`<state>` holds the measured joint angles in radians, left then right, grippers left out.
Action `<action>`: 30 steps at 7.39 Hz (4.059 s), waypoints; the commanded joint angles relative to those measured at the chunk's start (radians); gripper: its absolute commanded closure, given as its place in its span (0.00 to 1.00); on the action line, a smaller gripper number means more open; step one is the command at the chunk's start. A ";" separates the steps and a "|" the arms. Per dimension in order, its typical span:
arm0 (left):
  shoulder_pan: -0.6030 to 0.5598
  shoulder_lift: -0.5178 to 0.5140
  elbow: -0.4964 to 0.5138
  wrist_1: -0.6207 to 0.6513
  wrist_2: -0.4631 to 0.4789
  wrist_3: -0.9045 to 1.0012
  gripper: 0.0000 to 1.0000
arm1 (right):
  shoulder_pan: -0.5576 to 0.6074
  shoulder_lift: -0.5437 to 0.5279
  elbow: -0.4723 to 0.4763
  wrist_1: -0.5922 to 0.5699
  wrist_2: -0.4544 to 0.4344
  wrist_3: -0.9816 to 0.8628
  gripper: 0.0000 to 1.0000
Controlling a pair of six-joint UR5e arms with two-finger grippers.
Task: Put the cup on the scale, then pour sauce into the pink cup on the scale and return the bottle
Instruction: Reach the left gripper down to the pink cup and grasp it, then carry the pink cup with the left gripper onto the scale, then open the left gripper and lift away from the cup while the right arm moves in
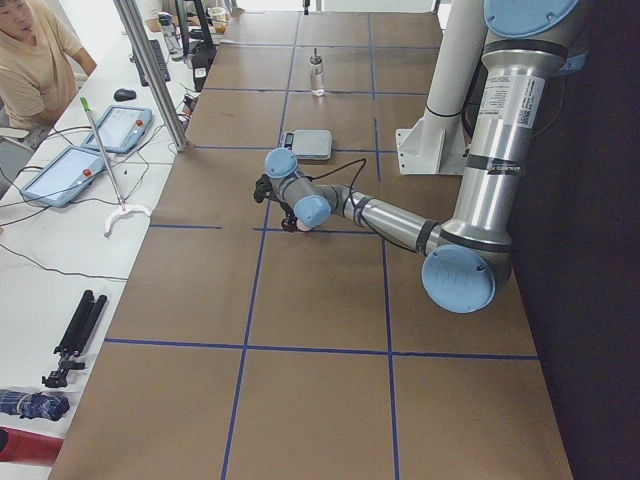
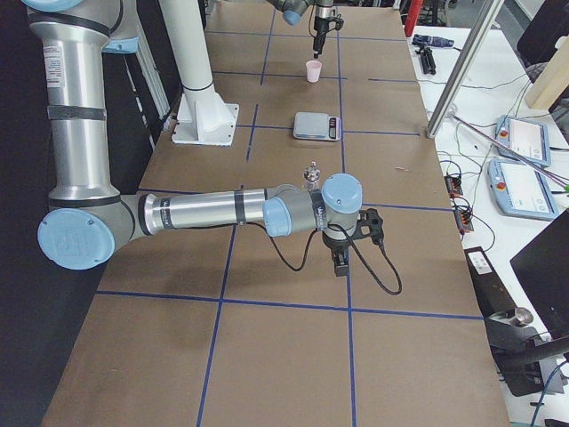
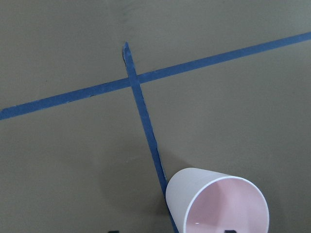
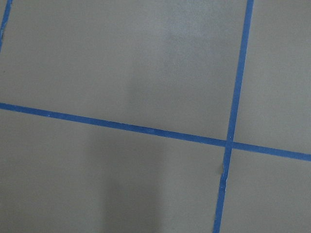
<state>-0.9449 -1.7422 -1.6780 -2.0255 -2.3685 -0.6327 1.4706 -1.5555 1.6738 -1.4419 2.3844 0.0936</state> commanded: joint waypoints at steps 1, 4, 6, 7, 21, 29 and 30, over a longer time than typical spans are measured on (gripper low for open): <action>0.018 -0.008 0.014 -0.002 0.005 -0.001 0.26 | -0.001 0.000 -0.003 0.000 -0.001 0.000 0.00; 0.044 -0.020 0.021 -0.001 0.006 -0.001 0.48 | -0.001 0.000 -0.003 0.000 -0.001 0.000 0.00; 0.054 -0.020 0.021 -0.001 0.009 0.001 0.62 | -0.001 0.000 -0.003 -0.002 0.001 0.000 0.00; 0.052 -0.023 0.005 0.001 0.012 -0.007 0.98 | -0.001 0.000 -0.003 -0.002 0.001 0.000 0.00; 0.362 -0.688 0.147 0.432 0.437 -0.564 1.00 | -0.003 0.002 -0.003 -0.002 0.006 0.002 0.00; 0.356 -0.669 0.057 0.442 0.430 -0.547 0.23 | -0.007 0.003 -0.006 -0.002 0.013 0.003 0.00; 0.336 -0.613 -0.031 0.442 0.431 -0.545 0.23 | -0.039 0.009 0.003 0.002 0.013 0.038 0.00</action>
<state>-0.5916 -2.4070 -1.6120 -1.5842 -1.9386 -1.1797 1.4579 -1.5518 1.6692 -1.4429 2.3970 0.1039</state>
